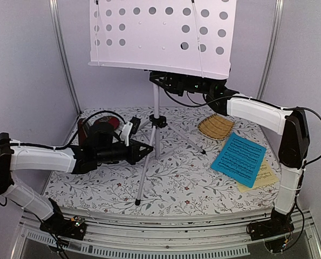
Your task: Pack up the instrument practice props
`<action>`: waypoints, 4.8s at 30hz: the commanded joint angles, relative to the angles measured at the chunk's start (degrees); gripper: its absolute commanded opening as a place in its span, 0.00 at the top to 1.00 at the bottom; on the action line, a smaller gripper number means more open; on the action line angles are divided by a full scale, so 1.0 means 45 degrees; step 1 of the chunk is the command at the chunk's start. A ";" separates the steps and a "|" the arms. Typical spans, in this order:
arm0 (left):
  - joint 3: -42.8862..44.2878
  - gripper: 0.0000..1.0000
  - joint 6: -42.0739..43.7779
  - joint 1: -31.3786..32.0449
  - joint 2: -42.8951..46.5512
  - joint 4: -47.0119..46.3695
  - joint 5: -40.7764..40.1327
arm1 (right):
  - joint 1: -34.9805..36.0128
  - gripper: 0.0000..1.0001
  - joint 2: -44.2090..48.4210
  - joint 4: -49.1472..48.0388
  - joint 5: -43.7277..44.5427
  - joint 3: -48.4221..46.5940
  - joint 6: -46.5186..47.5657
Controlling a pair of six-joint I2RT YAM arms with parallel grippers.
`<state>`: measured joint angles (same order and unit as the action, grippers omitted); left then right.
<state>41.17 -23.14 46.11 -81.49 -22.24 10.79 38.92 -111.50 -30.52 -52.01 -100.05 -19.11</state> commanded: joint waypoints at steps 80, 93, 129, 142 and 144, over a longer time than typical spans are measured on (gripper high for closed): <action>0.1400 0.44 0.2979 0.2307 -0.4250 -0.8218 -0.6532 | 0.1565 0.99 0.3914 -0.1563 0.4735 0.5413 -0.0109; 0.0622 0.97 0.2871 0.2757 -0.1144 -0.5881 -0.5898 | -0.0150 0.93 0.3394 -0.0309 0.5405 0.4119 -0.2524; 0.3845 1.00 -0.5559 0.0959 -0.2221 0.4503 -0.4149 | -0.1196 0.14 1.0361 0.0781 1.5639 1.5123 -0.3353; 0.6193 0.95 -0.5816 0.0978 -0.4948 0.7272 -0.3831 | -0.1207 0.14 1.1379 0.1088 1.6008 1.5510 -0.3229; 0.6354 0.91 -0.5694 0.0970 -0.5256 0.7499 -0.3928 | -0.1202 0.14 1.1385 0.1078 1.6011 1.5564 -0.3279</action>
<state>63.61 -54.39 50.46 -106.37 20.88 0.25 33.67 -61.14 -26.39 18.83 -31.03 -34.46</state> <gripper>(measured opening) 0.408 0.863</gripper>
